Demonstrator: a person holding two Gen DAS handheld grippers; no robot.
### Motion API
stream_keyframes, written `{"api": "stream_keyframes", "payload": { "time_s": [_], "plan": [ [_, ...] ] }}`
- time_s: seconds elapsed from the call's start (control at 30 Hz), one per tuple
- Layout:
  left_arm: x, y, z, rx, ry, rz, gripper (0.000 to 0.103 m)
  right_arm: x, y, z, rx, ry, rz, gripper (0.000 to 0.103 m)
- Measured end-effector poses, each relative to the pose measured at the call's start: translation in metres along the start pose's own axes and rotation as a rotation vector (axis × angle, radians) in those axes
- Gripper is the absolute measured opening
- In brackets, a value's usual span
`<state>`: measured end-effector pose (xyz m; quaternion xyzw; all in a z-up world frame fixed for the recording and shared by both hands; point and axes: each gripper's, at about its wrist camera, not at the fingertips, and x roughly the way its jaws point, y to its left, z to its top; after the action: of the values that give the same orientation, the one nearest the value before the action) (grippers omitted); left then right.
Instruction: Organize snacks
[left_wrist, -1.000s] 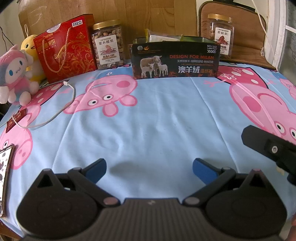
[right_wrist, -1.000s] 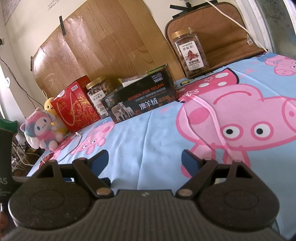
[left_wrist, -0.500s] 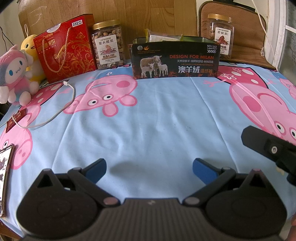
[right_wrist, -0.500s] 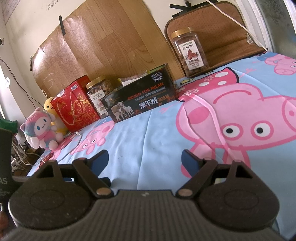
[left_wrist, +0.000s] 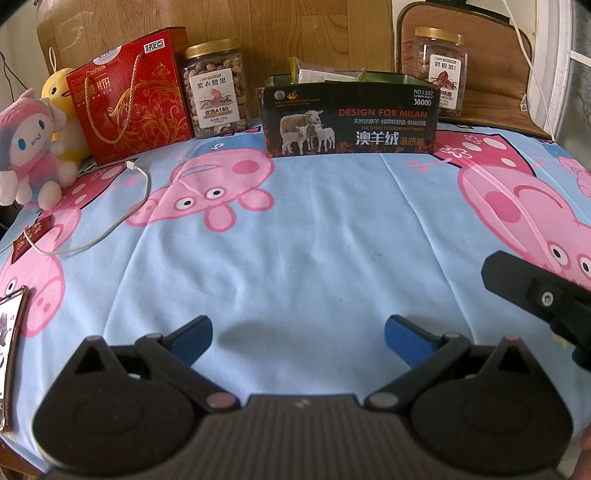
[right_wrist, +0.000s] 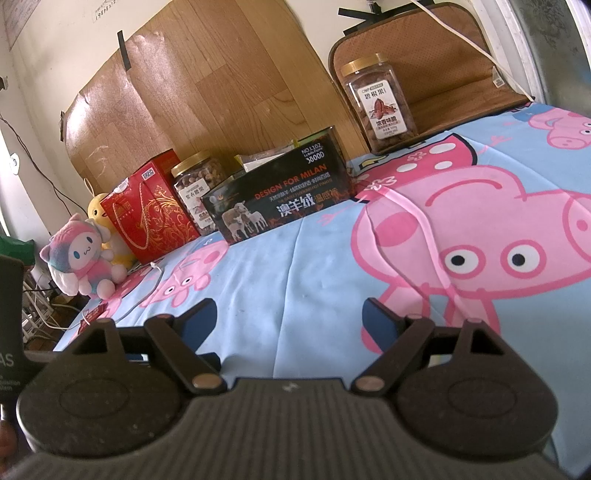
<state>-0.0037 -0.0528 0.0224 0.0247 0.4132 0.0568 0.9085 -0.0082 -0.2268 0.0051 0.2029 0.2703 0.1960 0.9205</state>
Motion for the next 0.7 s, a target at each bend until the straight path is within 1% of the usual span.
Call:
{"api": "stream_keyframes", "payload": {
  "time_s": [0.7],
  "plan": [
    [0.0003, -0.0017, -0.0003, -0.004, 0.002, -0.003, 0.103, 0.0002, 0.0006, 0.0010, -0.002, -0.002, 0.000, 0.088]
  ]
}}
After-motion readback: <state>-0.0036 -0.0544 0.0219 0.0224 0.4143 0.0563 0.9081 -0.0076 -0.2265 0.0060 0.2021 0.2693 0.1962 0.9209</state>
